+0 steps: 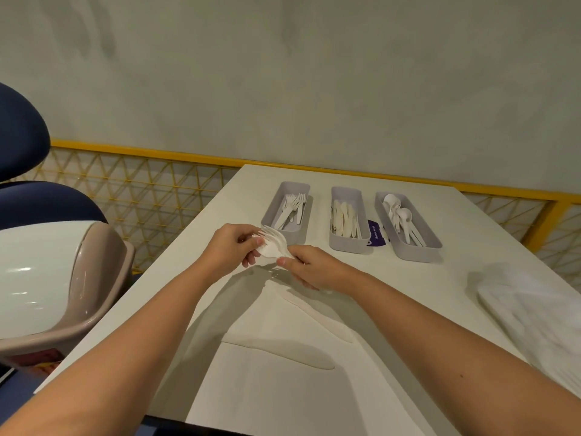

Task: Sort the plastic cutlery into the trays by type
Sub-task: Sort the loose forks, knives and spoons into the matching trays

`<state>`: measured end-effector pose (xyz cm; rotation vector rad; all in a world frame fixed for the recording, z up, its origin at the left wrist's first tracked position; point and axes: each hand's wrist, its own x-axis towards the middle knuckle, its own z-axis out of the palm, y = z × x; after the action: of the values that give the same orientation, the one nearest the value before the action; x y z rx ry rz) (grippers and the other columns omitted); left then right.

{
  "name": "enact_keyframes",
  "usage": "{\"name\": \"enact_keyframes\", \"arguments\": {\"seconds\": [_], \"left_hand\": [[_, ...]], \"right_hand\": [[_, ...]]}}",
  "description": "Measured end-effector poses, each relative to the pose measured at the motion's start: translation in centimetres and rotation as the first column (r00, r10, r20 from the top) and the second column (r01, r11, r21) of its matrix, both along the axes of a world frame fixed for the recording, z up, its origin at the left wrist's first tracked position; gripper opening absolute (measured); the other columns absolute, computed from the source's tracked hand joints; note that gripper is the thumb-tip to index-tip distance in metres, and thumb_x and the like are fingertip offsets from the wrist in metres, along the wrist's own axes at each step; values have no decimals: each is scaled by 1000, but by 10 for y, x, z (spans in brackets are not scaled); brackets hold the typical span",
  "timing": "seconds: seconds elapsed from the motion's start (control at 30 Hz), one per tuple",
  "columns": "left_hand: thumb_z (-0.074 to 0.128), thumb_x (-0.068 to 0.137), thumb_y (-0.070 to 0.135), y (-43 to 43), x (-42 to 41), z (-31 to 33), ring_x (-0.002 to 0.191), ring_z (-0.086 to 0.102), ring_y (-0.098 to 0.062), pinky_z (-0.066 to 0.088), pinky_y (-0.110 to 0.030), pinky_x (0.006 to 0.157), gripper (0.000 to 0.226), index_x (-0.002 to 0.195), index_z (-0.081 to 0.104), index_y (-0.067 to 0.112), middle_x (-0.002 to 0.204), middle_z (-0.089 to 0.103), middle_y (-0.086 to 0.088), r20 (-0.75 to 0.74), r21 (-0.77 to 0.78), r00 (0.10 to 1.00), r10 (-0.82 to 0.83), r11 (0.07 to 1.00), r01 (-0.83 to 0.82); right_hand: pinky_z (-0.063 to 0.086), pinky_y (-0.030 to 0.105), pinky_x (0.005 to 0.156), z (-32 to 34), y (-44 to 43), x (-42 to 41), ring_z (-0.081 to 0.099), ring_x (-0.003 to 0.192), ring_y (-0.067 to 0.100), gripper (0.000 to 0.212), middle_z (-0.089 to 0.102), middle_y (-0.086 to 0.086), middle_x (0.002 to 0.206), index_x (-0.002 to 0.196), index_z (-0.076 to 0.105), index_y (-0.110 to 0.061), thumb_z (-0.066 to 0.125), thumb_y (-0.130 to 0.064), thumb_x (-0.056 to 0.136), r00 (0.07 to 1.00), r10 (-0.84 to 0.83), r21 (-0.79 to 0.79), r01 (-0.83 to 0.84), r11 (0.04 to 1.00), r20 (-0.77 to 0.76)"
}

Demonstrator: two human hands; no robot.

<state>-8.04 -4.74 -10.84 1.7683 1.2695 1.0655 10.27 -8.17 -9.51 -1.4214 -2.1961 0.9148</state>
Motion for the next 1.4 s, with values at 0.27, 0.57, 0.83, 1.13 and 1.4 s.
{"name": "enact_keyframes", "arguments": {"seconds": [0.27, 0.57, 0.83, 1.13, 1.4], "left_hand": [[55, 93, 9, 7, 11, 6, 46, 52, -8, 45, -19, 46, 11, 95, 65, 5, 66, 58, -7, 211, 17, 977, 20, 1000, -24], [52, 95, 19, 31, 15, 9, 51, 44, -15, 40, -27, 58, 23, 80, 62, 4, 55, 49, -3, 312, -107, 949, 43, 994, -10], [43, 98, 24, 70, 22, 13, 63, 43, -15, 38, -24, 56, 24, 99, 60, 8, 76, 51, -1, 240, -163, 943, 231, 967, -195], [50, 94, 16, 97, 19, -2, 57, 46, -15, 40, -25, 58, 39, 133, 49, 12, 76, 50, -1, -85, -263, 992, 98, 958, -117], [47, 97, 13, 92, 12, -17, 58, 49, -21, 48, -37, 66, 39, 136, 47, 15, 64, 50, -6, 51, -233, 998, 37, 972, -24]], "right_hand": [[24, 20, 41, 16, -1, 6, 28, 41, 7, 21, 29, -1, 57, 91, 55, -12, 43, -27, 100, 980, -26, -308, -37, 951, -196], [36, 20, 44, 24, 14, 6, 40, 50, 9, 27, 48, 0, 70, 119, 52, -7, 38, -21, 101, 964, -101, -234, 43, 971, -245], [42, 21, 54, 37, 49, 10, 46, 53, 13, 27, 53, 8, 71, 115, 57, 2, 39, -10, 100, 934, -256, -130, 229, 965, -249], [33, 17, 34, 33, 128, -12, 42, 53, 14, 37, 48, 10, 71, 131, 43, -6, 29, -2, 97, 706, -620, -356, 513, 781, -342], [43, 32, 71, 22, 164, -42, 57, 78, 27, 34, 62, 24, 103, 128, 47, 5, 35, -2, 98, 775, -604, -294, 543, 787, -185]]}}
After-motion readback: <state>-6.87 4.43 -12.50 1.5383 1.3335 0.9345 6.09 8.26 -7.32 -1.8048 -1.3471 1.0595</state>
